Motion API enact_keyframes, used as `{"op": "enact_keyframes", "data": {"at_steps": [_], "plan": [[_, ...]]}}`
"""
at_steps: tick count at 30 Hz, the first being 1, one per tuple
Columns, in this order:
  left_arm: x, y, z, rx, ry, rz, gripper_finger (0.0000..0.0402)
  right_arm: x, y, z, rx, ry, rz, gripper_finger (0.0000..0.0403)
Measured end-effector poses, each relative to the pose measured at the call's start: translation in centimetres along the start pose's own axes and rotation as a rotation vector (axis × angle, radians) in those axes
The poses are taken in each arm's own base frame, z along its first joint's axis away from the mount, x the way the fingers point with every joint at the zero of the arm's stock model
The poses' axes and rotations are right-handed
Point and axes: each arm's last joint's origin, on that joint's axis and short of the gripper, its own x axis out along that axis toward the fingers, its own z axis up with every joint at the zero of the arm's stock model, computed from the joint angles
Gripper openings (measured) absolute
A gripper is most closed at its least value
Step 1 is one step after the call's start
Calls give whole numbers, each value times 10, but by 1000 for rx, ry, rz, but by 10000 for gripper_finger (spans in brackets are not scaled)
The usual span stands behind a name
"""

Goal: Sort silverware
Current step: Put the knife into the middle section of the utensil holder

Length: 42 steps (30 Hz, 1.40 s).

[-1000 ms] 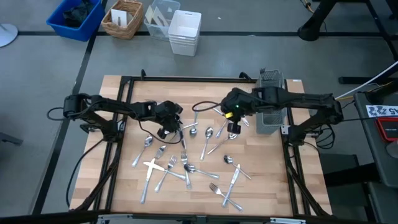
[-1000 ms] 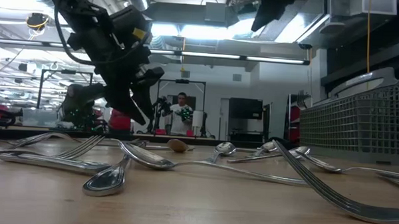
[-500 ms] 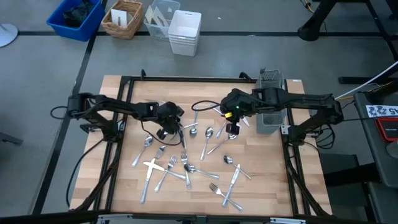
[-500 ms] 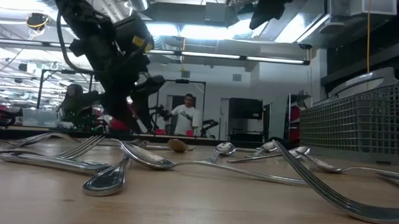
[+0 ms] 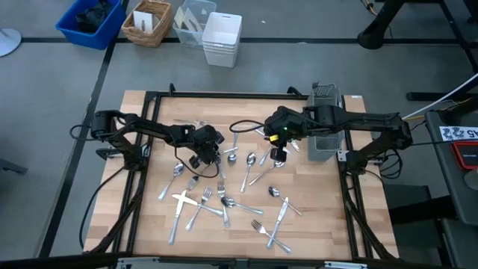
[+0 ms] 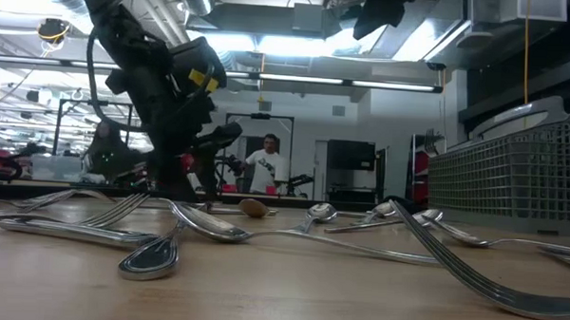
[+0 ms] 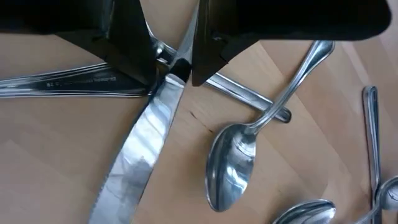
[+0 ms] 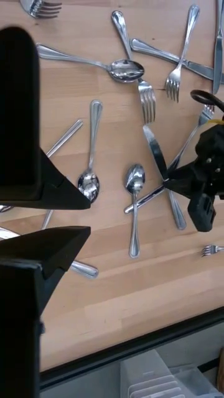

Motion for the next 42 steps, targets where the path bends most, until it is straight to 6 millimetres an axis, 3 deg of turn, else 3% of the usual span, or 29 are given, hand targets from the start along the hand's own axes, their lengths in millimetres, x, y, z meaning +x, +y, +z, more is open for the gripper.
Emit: {"op": "enact_keyframes", "data": {"at_steps": [5, 16, 29, 42], "plan": [[3, 4, 2, -42, 39, -85, 85, 0, 0, 0, 0, 0, 0, 58], [9, 13, 6, -162, 105, -198, 15, 0, 0, 0, -1, 1, 0, 58], [4, 27, 14, -345, 95, -154, 14, 0, 1, 0, 0, 6, 46, 58], [-20, 38, 23, -519, -13, -81, 14, 0, 4, -1, 56, 16, 123, 58]]}}
